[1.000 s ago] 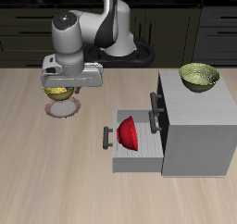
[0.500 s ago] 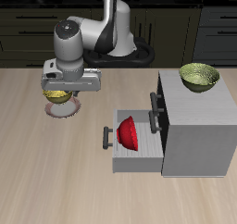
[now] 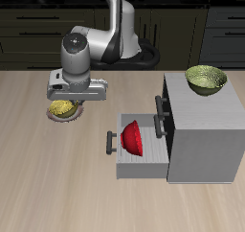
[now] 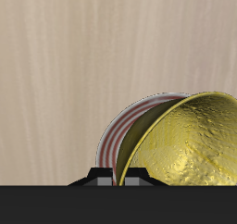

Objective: Place the yellow bowl on the plate

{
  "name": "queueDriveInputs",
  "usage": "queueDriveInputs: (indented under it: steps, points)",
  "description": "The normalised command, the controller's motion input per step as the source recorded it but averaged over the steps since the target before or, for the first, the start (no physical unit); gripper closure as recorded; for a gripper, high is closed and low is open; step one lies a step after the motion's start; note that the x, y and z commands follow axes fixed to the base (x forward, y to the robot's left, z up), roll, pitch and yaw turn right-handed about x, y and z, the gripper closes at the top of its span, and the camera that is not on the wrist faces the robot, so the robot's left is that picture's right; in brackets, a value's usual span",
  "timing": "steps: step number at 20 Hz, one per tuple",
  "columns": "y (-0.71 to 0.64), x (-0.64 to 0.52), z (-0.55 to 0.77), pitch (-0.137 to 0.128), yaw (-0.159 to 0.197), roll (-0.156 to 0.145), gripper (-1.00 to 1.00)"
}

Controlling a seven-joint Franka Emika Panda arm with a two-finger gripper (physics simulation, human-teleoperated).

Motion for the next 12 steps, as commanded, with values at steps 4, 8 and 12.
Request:
queueDriveInputs:
  steps: [4,8,12]
  points:
    - [-0.02,-0.07,-0.08,0.031,-0.014,-0.028,-1.00]
    - [0.14,-0.03,0.07,-0.001,-0.013,0.017,-1.00]
    - [0.07,0.02,0.07,-0.005,-0.013,0.021,-1.00]
